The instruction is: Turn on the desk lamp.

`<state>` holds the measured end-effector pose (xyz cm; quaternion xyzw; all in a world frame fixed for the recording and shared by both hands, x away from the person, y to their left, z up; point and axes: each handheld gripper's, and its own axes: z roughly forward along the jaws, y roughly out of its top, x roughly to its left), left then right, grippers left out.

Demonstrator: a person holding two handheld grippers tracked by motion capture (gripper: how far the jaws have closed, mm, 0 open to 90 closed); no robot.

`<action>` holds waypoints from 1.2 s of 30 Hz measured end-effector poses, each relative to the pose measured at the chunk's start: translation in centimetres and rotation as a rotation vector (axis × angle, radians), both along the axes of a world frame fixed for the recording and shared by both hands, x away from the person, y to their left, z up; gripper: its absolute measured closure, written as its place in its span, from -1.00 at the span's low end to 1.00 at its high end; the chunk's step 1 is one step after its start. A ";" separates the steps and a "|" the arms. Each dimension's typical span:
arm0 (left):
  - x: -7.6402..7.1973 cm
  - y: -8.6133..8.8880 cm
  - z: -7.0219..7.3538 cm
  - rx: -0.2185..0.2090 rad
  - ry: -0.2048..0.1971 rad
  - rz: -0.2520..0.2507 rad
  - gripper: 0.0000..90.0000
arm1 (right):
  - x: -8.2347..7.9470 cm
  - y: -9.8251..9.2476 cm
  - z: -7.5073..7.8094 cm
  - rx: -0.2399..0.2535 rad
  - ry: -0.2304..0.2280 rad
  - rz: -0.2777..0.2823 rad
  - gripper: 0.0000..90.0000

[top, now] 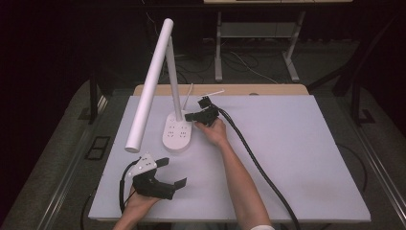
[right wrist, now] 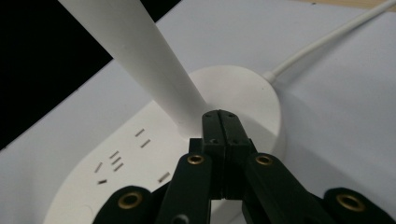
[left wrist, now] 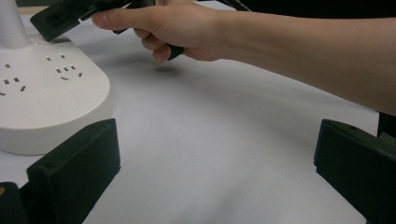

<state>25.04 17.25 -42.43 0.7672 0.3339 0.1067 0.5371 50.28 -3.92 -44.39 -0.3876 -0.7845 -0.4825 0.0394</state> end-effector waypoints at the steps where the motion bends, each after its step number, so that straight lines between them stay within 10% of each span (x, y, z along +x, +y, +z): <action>1: 0.0 0.0 0.0 0.000 0.001 0.000 -1.00 | 0.0 0.0 0.0 -0.007 -0.003 -0.001 1.00; 15: 0.1 0.0 -0.1 -0.006 0.006 0.003 -1.00 | 0.0 -0.8 0.6 -0.034 -0.007 -0.004 0.99; 36: 0.2 -0.1 -0.2 0.001 0.006 -0.006 -1.00 | -2.4 -2.5 5.7 -0.075 -0.099 0.091 0.99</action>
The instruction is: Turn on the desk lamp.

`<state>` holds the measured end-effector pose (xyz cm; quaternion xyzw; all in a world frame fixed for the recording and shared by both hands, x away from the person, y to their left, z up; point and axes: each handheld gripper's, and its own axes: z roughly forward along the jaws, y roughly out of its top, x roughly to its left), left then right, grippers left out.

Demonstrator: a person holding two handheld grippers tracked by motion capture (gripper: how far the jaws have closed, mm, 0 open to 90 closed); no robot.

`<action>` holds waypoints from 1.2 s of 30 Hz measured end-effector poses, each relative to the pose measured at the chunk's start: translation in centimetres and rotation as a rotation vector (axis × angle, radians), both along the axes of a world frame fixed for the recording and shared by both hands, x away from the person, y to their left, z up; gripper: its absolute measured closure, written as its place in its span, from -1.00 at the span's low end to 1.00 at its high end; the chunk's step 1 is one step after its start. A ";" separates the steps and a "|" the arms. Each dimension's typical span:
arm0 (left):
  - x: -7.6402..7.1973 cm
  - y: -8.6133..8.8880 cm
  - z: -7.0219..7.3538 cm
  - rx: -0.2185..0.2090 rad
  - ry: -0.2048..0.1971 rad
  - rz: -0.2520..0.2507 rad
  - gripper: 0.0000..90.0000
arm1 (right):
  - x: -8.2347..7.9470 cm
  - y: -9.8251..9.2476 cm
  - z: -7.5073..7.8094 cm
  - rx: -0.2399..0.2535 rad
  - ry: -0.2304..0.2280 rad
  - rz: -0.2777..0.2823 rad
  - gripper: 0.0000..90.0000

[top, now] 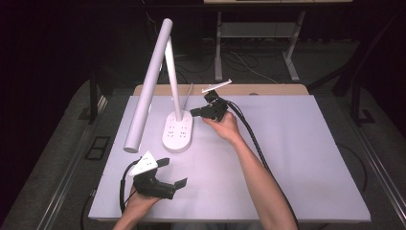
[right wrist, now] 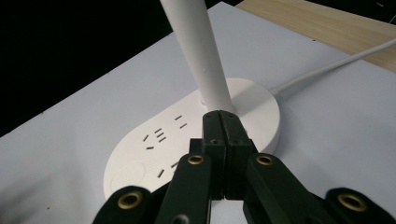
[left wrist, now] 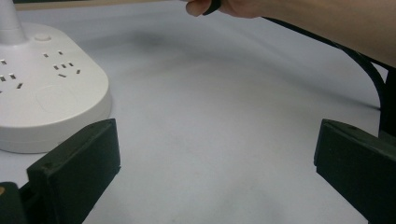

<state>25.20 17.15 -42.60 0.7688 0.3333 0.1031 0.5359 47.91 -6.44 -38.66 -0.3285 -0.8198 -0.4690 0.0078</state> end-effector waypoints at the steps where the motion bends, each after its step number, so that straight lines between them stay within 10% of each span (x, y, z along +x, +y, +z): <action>1: 0.0 0.0 0.0 -0.001 0.001 0.000 -1.00 | -0.2 -0.1 0.2 -0.001 -0.006 0.003 0.99; 12: 0.0 -0.2 -0.1 0.003 0.003 0.003 -1.00 | -2.9 -2.5 2.4 -0.026 -0.046 0.011 0.63; 29: 0.0 -0.2 -0.1 0.005 0.005 0.003 -1.00 | -7.8 -8.7 3.9 -0.042 -0.077 -0.093 -0.99; 36: 0.0 -0.3 -0.1 0.007 0.007 0.005 -1.00 | -10.3 -12.1 3.5 -0.020 -0.071 -0.116 -0.99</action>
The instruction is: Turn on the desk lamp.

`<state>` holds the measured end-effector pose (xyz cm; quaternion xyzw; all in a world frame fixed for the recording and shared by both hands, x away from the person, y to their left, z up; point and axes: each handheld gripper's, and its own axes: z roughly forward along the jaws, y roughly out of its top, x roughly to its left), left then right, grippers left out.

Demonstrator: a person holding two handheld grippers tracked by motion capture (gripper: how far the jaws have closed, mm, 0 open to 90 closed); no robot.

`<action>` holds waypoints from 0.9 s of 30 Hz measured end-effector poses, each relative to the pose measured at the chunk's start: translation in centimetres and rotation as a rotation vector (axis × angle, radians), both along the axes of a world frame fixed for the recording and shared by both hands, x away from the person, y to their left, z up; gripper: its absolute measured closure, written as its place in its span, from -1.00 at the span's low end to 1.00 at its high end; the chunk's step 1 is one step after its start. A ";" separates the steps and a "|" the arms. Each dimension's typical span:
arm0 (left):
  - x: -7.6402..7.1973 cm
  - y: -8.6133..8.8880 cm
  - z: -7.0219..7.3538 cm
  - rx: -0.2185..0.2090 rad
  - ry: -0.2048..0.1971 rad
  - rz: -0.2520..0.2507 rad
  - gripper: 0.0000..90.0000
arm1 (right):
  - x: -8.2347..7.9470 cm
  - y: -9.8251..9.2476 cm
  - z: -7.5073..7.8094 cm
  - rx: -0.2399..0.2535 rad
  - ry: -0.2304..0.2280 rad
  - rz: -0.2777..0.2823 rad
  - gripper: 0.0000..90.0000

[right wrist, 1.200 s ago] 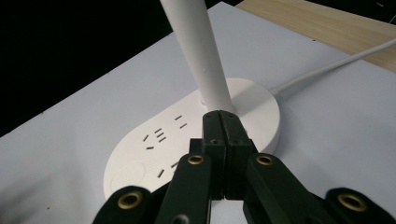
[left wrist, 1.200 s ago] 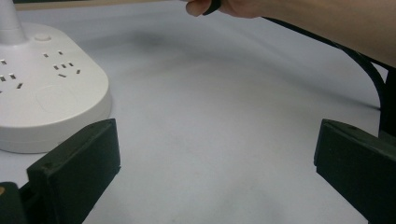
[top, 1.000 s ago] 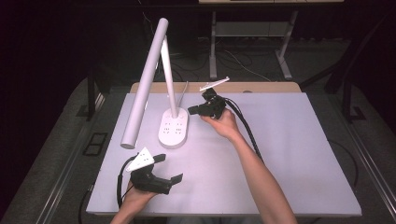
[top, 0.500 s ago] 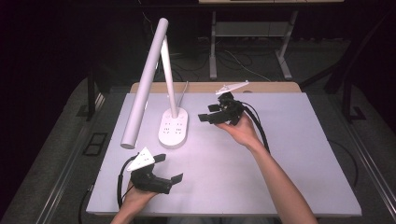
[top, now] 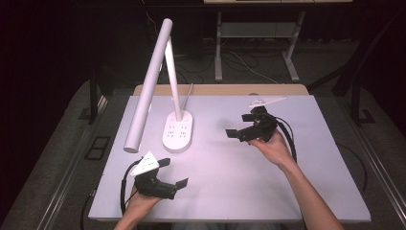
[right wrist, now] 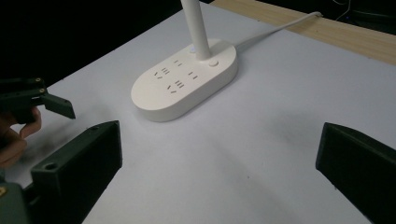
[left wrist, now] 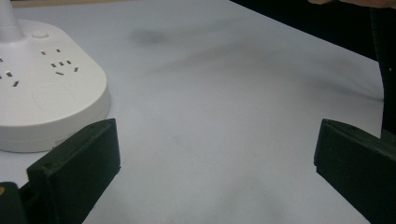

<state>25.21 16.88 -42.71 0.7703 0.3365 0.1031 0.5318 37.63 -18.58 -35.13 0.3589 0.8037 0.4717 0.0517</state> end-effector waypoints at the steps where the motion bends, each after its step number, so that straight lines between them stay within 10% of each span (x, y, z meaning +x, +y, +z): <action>1: 0.0 0.0 0.0 -0.002 0.000 0.001 -1.00 | -0.4 -0.4 -0.1 0.003 0.000 -0.003 -0.99; 27: 0.0 -0.1 0.0 0.011 0.000 -0.001 -1.00 | -9.9 -8.0 -3.7 0.032 -0.012 -0.107 -0.99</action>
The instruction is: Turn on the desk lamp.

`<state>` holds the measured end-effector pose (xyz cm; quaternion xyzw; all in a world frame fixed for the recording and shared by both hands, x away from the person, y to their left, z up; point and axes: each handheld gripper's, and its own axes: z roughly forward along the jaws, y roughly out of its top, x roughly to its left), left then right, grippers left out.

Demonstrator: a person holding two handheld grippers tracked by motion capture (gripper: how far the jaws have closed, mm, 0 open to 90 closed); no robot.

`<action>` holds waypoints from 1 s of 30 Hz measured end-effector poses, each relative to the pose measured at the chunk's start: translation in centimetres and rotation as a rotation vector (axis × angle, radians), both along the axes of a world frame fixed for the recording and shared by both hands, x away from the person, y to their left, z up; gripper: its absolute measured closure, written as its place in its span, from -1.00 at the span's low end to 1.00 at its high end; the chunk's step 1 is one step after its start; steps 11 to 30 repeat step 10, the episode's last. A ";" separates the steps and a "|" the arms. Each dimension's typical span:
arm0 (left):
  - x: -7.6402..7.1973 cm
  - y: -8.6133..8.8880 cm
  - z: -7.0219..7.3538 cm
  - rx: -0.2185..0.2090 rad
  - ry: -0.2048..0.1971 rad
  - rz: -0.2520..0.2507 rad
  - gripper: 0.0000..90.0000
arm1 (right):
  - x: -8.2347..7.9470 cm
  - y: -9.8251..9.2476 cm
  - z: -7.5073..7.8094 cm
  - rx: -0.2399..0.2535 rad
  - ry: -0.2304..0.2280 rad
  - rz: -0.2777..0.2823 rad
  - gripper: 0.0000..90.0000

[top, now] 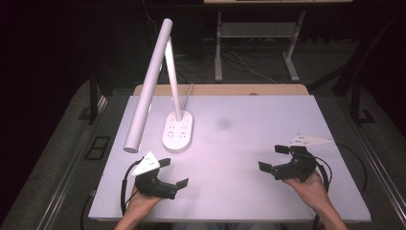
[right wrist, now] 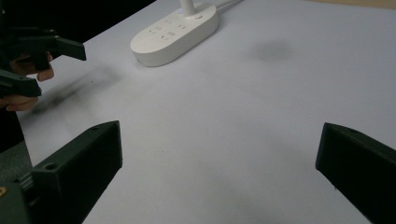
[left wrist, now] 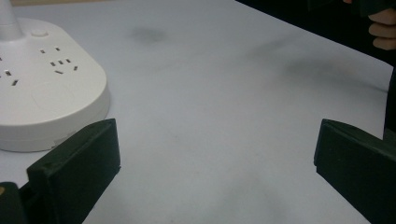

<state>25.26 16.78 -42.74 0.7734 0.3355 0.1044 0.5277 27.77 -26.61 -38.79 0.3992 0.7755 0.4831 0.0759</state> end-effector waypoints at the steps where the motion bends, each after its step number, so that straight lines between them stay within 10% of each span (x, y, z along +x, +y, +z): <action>1: 0.0 0.0 0.0 -0.001 0.001 0.002 -1.00 | -0.3 -0.1 -0.2 0.004 0.001 -0.008 -0.99; 30: 0.1 0.0 0.0 -0.002 0.002 0.003 -1.00 | -2.4 -1.3 -2.1 0.002 0.001 -0.069 -0.99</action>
